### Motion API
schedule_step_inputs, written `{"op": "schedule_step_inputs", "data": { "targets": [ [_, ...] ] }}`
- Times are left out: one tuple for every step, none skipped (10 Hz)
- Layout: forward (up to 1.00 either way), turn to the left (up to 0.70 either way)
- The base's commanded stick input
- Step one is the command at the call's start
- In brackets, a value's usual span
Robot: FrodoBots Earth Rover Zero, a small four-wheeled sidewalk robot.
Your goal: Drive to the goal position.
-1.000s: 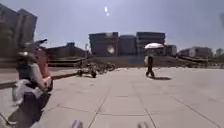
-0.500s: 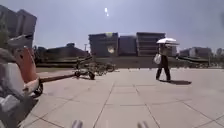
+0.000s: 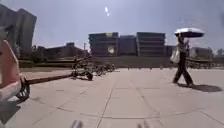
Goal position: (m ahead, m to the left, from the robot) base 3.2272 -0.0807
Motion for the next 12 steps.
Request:
{"op": "schedule_step_inputs", "data": {
  "targets": [
    [0.85, 0.0],
    [0.85, 0.0],
    [0.85, 0.0],
    [0.85, 0.0],
    [0.85, 0.0],
    [0.85, 0.0],
    [0.85, 0.0],
    [0.85, 0.0],
    [0.85, -0.06],
    [0.85, -0.18],
    [0.85, -0.31],
    [0.85, -0.3]
  ]
}}
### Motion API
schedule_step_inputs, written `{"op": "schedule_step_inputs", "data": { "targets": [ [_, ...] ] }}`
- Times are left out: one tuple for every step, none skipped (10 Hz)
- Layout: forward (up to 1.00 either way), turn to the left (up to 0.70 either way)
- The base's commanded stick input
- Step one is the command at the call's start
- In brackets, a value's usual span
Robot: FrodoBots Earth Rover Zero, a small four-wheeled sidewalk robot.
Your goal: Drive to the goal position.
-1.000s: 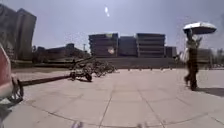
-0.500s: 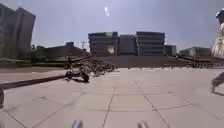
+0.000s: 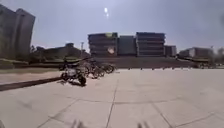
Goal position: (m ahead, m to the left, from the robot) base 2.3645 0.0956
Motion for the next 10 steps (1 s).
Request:
{"op": "schedule_step_inputs", "data": {
  "targets": [
    [0.85, -0.26],
    [0.85, -0.21],
    [0.85, -0.16],
    [0.85, -0.11],
    [0.85, -0.06],
    [0.85, -0.01],
    [0.85, 0.0],
    [0.85, 0.0],
    [0.85, 0.0],
    [0.85, 0.03]
  ]
}}
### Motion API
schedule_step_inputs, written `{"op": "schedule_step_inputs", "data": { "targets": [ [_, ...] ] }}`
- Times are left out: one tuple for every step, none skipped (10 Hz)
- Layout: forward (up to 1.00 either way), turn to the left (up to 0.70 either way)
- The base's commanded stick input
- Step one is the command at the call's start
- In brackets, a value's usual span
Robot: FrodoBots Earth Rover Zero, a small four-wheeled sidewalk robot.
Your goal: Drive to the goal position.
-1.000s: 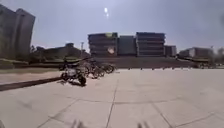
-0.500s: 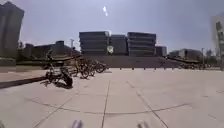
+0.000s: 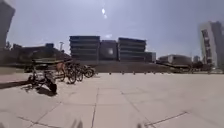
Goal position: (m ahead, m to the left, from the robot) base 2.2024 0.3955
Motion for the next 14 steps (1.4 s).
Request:
{"op": "schedule_step_inputs", "data": {
  "targets": [
    [0.85, 0.08],
    [0.85, 0.12],
    [0.85, 0.16],
    [0.85, 0.21],
    [0.85, 0.25],
    [0.85, 0.3],
    [0.85, 0.34],
    [0.85, 0.34],
    [0.85, 0.25],
    [0.85, 0.02],
    [0.85, 0.0],
    [0.85, 0.0],
    [0.85, 0.0],
    [0.85, 0.0]
  ]
}}
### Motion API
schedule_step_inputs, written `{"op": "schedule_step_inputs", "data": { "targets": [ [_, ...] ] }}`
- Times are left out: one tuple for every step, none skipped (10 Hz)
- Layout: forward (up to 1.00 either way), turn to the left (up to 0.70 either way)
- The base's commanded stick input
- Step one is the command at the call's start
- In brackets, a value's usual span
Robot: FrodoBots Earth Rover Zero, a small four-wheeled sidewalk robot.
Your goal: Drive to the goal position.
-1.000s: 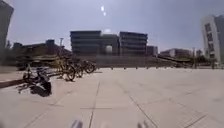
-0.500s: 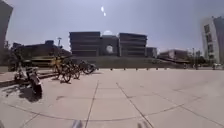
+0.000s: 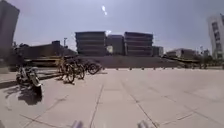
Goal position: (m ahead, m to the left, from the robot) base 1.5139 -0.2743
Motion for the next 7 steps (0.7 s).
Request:
{"op": "schedule_step_inputs", "data": {
  "targets": [
    [0.85, 0.0],
    [0.85, 0.0],
    [0.85, 0.0],
    [0.85, 0.0],
    [0.85, 0.0],
    [0.85, 0.0],
    [0.85, 0.0]
  ]
}}
